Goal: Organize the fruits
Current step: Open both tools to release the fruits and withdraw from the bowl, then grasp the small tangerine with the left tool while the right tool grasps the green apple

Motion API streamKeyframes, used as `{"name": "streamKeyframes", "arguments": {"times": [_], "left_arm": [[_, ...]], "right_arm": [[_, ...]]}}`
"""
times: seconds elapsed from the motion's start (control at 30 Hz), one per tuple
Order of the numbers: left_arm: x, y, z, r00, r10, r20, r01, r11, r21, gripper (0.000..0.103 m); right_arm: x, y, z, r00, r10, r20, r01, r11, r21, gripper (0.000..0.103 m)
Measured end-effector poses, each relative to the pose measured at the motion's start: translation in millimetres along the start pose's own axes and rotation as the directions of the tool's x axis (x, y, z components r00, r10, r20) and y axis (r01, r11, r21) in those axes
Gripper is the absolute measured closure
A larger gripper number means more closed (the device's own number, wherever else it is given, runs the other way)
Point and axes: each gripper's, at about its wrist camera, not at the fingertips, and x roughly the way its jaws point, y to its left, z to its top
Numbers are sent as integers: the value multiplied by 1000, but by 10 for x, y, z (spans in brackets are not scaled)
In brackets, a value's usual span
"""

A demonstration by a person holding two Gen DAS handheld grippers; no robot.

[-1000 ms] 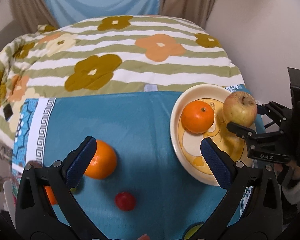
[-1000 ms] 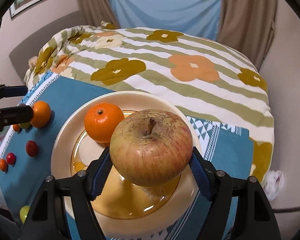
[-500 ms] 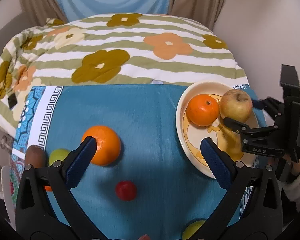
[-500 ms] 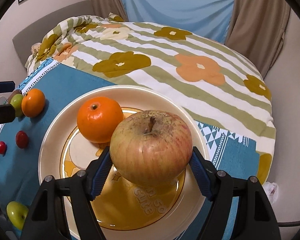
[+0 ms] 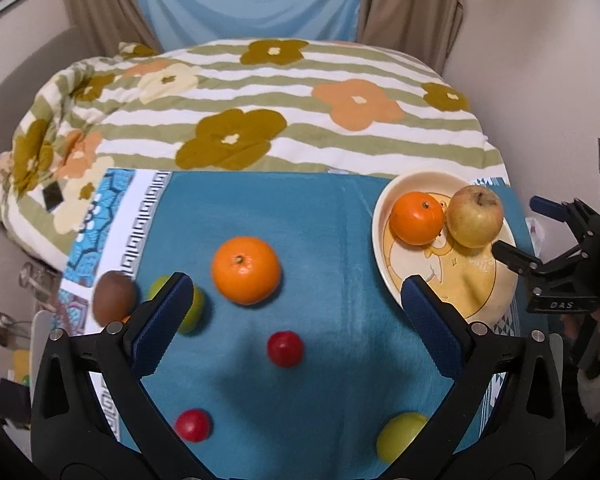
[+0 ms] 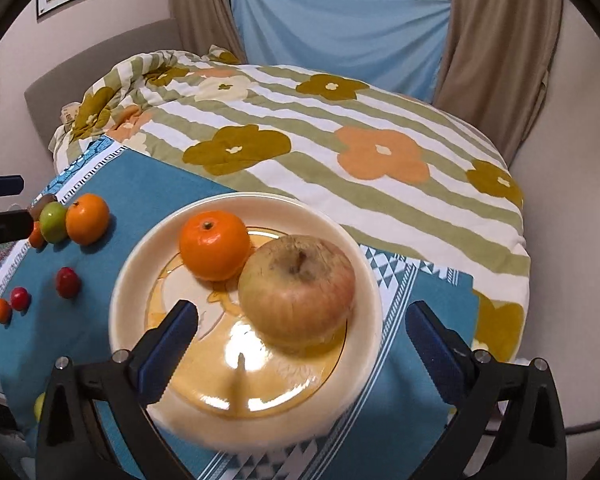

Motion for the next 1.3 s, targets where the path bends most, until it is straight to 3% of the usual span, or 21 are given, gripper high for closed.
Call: {"name": "streamKeyframes", "arguments": {"times": [0.4,0.77,1.03,1.3], "left_arm": [[-752,414,-220,995,11,97,-12,1000,5,0],[-1289,898,-713,989,10,145,-11,1000,11,0],[-1326,1205,-1121,991,-3,136,1,1000,16,0],[-1000,1347,-1501,996,-18,85,17,1000,19,0]], "right_arm": [[-773,461,-49,997,-72,26,70,995,74,0],[-1208,1113,-286,996,-87,18,81,975,205,0],[-1250,1535,-568,994,-111,-9,110,965,238,0],[-992,1764,-870,996,-75,-52,86,962,260,0]]}}
